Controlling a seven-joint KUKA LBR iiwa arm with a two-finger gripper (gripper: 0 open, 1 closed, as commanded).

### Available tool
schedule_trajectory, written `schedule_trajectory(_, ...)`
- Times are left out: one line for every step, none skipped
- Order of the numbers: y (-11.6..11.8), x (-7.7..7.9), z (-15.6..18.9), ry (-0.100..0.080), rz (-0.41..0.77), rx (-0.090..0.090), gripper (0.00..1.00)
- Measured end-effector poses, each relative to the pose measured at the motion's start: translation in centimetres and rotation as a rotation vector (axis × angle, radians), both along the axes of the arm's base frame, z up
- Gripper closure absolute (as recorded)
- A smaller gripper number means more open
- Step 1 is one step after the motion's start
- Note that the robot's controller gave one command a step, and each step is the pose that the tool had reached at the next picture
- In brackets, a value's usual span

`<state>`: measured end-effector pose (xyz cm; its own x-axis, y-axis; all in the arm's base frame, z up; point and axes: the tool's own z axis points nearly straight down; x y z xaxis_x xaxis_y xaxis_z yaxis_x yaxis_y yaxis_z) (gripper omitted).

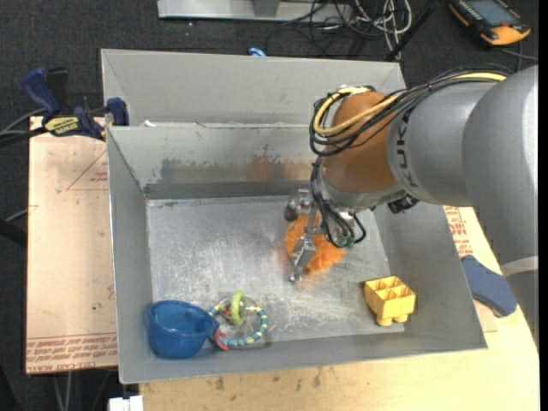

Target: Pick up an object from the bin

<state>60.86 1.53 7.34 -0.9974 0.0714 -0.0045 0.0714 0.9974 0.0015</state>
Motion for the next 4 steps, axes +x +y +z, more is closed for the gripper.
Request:
schedule_trajectory(-0.2,-0.1,-0.6,0.001,-0.051,0.002,0.0)
schedule_trajectory(0.1,0.1,0.2,0.003,-0.001,0.0,1.0)
schedule_trajectory(0.1,0.1,0.2,0.003,-0.001,0.0,1.0)
schedule_trajectory(0.1,0.0,0.6,0.006,-0.001,0.0,1.0)
